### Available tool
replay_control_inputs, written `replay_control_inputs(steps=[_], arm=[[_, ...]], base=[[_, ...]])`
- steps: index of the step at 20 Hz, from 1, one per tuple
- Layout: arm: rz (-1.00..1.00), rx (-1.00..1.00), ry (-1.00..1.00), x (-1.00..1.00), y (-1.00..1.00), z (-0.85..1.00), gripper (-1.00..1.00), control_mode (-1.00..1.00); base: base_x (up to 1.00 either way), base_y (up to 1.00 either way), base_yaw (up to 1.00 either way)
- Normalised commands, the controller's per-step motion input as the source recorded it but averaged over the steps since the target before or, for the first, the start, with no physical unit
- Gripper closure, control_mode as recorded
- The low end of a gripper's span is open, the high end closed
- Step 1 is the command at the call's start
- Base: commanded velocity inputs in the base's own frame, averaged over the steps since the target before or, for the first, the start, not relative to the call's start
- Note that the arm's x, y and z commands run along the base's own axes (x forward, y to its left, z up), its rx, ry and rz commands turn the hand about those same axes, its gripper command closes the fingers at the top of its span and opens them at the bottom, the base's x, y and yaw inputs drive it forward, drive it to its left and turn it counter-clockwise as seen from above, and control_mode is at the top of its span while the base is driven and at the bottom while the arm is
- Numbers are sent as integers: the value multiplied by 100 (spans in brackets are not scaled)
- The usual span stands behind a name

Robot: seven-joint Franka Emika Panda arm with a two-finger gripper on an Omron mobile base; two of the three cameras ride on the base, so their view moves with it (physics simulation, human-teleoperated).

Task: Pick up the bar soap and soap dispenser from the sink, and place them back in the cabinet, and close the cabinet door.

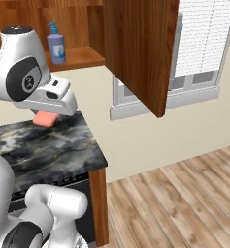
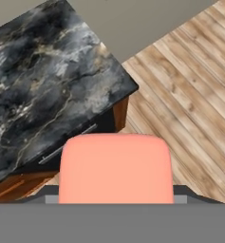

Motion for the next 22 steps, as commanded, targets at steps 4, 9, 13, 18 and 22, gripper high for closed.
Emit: replay_control_inputs(steps=[4, 9, 13, 18, 22], arm=[[0, 0, 0, 0, 0, 0, 100, 100], [0, 0, 0, 0, 0, 0, 100, 100], [0, 0, 0, 0, 0, 0, 100, 100], [0, 0, 0, 0, 0, 0, 100, 100], [0, 0, 0, 0, 0, 0, 100, 100]], base=[[41, 0, 12], [33, 0, 9], [8, 0, 4], [39, 0, 2], [42, -1, 2]])
